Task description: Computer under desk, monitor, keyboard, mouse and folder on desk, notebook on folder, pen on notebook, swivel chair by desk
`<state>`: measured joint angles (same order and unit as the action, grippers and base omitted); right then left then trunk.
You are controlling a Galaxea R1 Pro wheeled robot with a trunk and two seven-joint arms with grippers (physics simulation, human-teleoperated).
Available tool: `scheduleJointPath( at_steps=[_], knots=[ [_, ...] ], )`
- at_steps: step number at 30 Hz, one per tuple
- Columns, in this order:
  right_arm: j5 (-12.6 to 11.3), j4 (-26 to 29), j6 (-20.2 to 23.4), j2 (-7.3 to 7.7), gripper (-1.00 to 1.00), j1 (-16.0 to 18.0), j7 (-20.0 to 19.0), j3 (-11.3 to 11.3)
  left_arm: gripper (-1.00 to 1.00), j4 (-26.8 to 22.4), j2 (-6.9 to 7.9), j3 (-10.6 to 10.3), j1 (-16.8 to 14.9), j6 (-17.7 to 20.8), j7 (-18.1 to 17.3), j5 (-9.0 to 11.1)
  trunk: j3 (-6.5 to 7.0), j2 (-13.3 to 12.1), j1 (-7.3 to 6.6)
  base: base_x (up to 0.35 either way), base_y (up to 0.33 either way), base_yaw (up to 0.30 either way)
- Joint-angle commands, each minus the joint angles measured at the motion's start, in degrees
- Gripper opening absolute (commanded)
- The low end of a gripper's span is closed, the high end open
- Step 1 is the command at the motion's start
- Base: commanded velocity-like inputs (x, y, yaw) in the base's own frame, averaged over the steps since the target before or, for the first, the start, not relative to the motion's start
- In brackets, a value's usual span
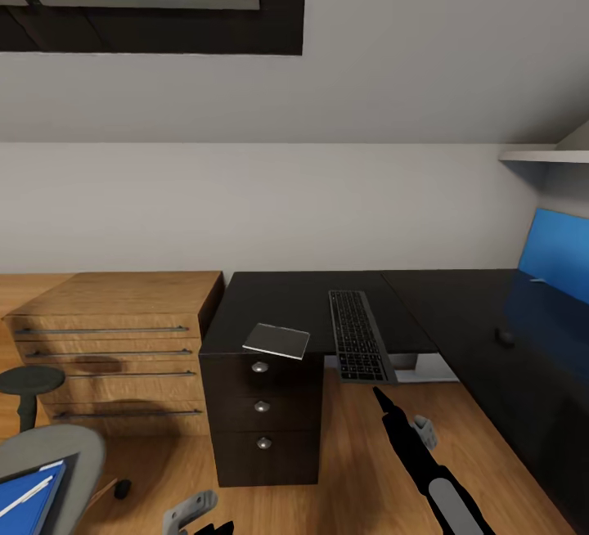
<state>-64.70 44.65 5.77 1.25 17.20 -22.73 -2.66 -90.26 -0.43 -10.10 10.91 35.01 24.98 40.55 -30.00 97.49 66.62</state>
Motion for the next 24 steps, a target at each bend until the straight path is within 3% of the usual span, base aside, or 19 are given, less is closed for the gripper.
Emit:
scheduleJointPath(
  at_steps=[1,24],
  knots=[
    [-0.6,0.0,0.6,-0.02,1.0,0.0,-0.2,-0.2,1.0,-0.1,0.03,0.0,0.0,0.1,0.5,0.6,-0.05,0.0,0.01,0.055,0.012,0.0],
    [-0.6,0.1,0.6,0.07,1.0,0.0,-0.3,-0.2,1.0,-0.1,0.33,0.1,0.0,0.1,0.5,0.7,-0.05,0.0,0.01,0.102,0.004,0.0]
  ],
)
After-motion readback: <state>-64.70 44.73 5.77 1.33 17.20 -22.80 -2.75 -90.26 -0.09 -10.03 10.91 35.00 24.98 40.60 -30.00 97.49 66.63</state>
